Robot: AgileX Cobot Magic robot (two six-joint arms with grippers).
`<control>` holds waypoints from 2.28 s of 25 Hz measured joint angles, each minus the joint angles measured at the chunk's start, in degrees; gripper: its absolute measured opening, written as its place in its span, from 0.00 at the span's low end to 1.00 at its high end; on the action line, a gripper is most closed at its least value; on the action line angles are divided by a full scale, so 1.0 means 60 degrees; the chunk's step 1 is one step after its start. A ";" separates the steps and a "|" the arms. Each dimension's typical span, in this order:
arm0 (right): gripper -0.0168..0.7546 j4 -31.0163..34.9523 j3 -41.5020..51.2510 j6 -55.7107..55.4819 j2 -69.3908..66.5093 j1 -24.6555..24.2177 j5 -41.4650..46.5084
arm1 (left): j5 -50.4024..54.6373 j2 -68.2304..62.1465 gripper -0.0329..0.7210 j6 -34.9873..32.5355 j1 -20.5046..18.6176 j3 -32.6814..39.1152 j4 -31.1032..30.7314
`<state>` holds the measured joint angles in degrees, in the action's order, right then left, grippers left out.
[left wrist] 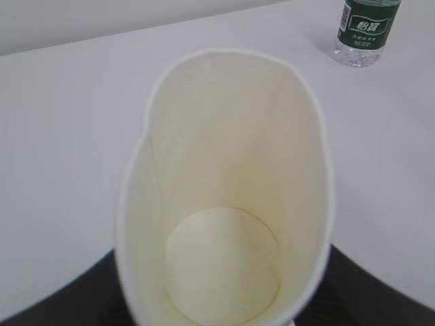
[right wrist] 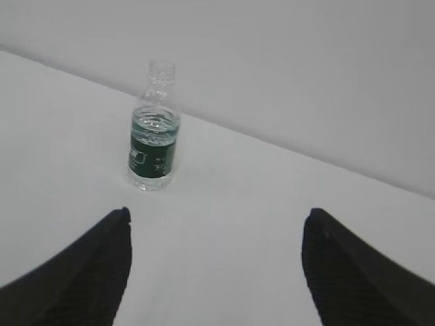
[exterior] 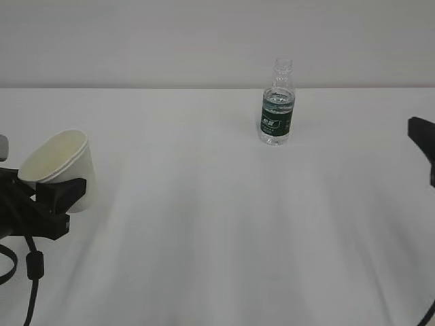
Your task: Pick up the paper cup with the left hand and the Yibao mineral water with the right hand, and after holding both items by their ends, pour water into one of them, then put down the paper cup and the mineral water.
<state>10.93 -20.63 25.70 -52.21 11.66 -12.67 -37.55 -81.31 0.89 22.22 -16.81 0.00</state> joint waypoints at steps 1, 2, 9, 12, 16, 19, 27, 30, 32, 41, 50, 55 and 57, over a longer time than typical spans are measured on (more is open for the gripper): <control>0.79 -0.0057 0.0000 0.0000 -0.0277 0.0162 -0.0301 | 0.0000 0.0000 0.55 0.0000 0.0000 0.0000 0.0000; 0.79 -0.0095 -0.0014 -0.0039 -0.0598 0.0309 -0.0552 | 0.0000 0.0000 0.54 0.0000 0.0000 0.0000 0.0000; 0.79 -0.0174 -0.0065 -0.0440 -0.1857 0.0399 -0.1609 | 0.0000 0.0000 0.54 0.0000 0.0000 0.0000 0.0000; 0.79 -0.0407 -0.0065 -0.0737 -0.2077 0.0399 -0.2004 | -0.0006 0.0000 0.54 0.0000 0.0000 0.0000 0.0000; 0.79 -0.0770 -0.0080 -0.1312 -0.2452 0.0399 -0.2272 | -0.0022 0.0000 0.54 0.0000 0.0000 0.0000 0.0000; 0.79 -0.1146 -0.0080 -0.1957 -0.2771 0.0399 -0.2598 | -0.0028 0.0000 0.54 0.0000 0.0000 0.0000 0.0000; 0.79 -0.1724 -0.0080 -0.2903 -0.3810 0.0399 -0.3422 | -0.0050 0.0000 0.54 0.0000 0.0000 0.0000 0.0000; 0.79 -0.1822 -0.0102 -0.3040 -0.4096 0.0399 -0.3727 | -0.0065 0.0000 0.54 0.0000 0.0000 0.0000 0.0000; 0.79 -0.1822 -0.0102 -0.3082 -0.4281 0.0399 -0.3925 | -0.0065 0.0000 0.54 0.0000 0.0000 0.0000 0.0000; 0.79 -0.2029 -0.0109 -0.3278 -0.5345 0.0399 -0.5162 | -0.0065 0.0000 0.54 0.0000 0.0000 0.0000 0.0000; 0.79 -0.2331 -0.0124 -0.3363 -0.6298 0.0399 -0.6346 | -0.0065 0.0000 0.54 0.0000 0.0000 0.0000 0.0000; 0.79 -0.2410 -0.0145 -0.3466 -0.6811 0.0399 -0.6889 | -0.0065 0.0000 0.54 0.0000 0.0000 0.0000 0.0000; 0.79 -0.2473 -0.0145 -0.3488 -0.7037 0.0399 -0.7141 | -0.0065 0.0000 0.54 0.0000 0.0000 0.0000 0.0000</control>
<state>-3.91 -21.50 4.77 -94.43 14.06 -55.52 -37.95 -81.31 0.89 22.22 -16.81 0.00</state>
